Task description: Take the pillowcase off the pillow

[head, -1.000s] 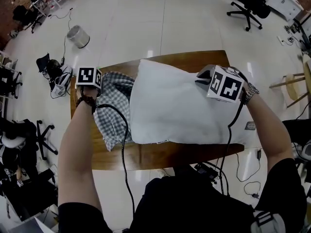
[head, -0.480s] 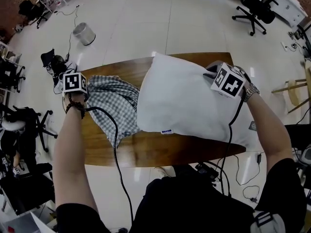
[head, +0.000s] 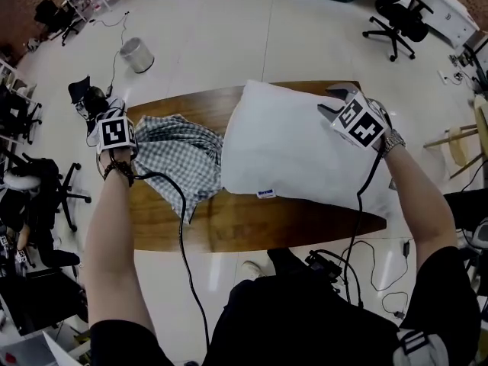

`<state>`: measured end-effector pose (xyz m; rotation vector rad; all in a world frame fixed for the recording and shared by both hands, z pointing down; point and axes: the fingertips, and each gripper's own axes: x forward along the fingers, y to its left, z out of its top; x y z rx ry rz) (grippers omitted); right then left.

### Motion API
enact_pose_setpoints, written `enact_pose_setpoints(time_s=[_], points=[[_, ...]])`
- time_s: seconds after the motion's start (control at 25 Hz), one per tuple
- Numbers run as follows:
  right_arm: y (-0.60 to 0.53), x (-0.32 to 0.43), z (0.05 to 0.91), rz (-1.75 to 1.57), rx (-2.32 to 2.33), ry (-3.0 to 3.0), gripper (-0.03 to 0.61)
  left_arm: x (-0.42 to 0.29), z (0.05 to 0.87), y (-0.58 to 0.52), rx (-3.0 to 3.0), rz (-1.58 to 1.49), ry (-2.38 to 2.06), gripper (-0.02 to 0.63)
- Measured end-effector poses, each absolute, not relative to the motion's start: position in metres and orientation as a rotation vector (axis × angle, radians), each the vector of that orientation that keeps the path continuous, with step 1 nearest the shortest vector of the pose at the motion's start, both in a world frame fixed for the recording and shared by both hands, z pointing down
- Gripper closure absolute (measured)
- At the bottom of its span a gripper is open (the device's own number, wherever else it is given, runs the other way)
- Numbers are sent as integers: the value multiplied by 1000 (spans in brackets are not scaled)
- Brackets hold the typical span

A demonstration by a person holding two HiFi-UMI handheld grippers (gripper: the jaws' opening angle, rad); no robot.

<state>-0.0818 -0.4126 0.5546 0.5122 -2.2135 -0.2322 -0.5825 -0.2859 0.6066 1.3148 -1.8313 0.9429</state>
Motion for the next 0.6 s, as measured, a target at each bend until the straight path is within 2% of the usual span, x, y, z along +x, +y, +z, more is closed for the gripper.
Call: enact_pose_setpoints(time_s=[0.24,0.6], points=[[-338,-90,532,-280,530,-2249,416,-551,575,-241,1431,920,-1886,480],[-183,-106,517,-313,565,-2354,419,-444,542,-153,1714,848,-1873,482]])
